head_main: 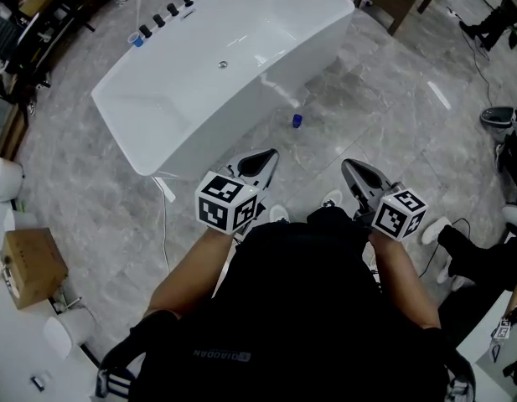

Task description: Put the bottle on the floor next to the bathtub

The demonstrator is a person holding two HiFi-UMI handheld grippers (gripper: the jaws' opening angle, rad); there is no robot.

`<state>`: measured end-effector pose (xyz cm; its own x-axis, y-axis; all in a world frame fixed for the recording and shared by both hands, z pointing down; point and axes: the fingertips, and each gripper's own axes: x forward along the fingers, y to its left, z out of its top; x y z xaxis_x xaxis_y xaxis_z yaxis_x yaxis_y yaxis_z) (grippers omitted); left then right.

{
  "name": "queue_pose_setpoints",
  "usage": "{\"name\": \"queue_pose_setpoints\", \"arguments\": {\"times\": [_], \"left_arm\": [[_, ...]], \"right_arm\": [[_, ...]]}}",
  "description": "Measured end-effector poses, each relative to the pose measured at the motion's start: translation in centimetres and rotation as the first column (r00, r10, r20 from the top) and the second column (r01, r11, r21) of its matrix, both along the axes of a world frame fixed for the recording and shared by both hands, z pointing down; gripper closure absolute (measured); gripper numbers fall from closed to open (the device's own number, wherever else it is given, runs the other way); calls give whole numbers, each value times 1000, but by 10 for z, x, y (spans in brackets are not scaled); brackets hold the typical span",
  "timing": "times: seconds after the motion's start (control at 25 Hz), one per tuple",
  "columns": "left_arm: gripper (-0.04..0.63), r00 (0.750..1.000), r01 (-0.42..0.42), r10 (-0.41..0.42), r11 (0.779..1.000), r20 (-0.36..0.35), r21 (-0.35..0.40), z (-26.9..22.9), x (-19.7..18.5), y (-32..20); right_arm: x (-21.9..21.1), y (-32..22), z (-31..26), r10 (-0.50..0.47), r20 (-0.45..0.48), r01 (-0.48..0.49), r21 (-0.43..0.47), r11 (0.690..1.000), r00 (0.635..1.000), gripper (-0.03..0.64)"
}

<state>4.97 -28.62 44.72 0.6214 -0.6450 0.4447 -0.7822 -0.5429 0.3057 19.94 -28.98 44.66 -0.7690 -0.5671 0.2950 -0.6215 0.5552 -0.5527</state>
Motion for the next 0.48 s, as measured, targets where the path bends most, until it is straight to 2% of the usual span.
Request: {"name": "queue_pose_setpoints", "arguments": {"times": [0.48], "left_arm": [[577, 1000, 1, -1, 1000, 2, 4, -1, 6, -5]], "right_arm": [[5, -2, 1, -14, -14, 14, 4, 1000, 1000, 580]]}}
